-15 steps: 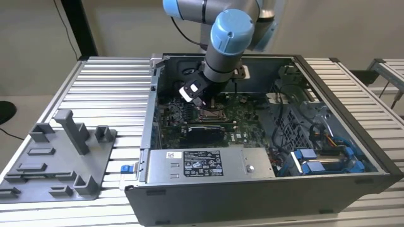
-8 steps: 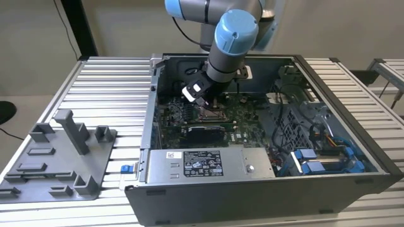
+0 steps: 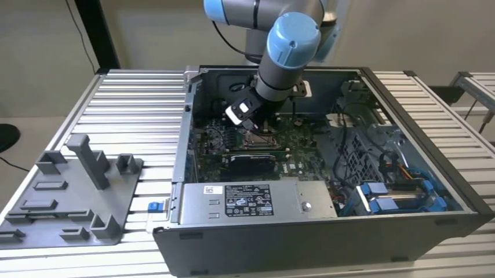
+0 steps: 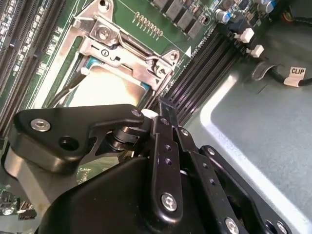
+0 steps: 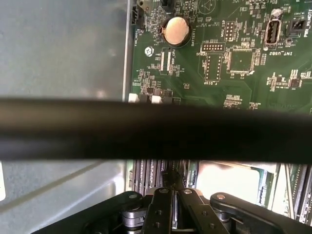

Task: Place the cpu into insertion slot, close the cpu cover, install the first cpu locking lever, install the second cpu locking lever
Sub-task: 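Install the first cpu locking lever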

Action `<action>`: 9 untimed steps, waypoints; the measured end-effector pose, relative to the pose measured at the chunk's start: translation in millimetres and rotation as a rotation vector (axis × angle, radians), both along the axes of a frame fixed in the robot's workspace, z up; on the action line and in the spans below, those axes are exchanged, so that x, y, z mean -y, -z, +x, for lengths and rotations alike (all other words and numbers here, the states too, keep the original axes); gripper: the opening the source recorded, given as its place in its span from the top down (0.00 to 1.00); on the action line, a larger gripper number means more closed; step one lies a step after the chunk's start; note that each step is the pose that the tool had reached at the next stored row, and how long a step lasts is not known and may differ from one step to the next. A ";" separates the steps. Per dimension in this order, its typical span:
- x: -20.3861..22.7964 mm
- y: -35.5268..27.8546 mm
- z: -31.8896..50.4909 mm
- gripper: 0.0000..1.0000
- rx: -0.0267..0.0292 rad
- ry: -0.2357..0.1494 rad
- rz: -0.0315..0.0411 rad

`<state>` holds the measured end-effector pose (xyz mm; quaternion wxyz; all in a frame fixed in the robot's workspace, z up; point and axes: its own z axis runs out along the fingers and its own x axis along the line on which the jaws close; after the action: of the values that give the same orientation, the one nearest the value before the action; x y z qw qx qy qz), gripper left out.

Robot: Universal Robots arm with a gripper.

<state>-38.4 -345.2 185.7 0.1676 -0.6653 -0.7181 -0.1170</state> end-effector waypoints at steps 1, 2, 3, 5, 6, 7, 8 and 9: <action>0.0 -0.4 0.0 1.00 -0.0005 0.000 0.0011; 0.1 -1.8 0.0 1.00 -0.0012 0.000 0.0046; 0.1 -3.7 0.0 1.00 -0.0021 0.000 0.0068; 0.0 -9.0 0.0 1.00 -0.0035 0.000 0.0089; 0.0 -12.5 0.0 1.00 -0.0041 0.000 0.0089; 0.0 -16.8 0.0 1.00 -0.0044 0.000 0.0090; 0.0 -21.2 0.0 1.00 -0.0047 0.000 0.0090; 0.0 -26.6 0.0 1.00 -0.0051 0.000 0.0091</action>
<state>-38.4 -345.3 212.3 0.1724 -0.6648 -0.7171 -0.1186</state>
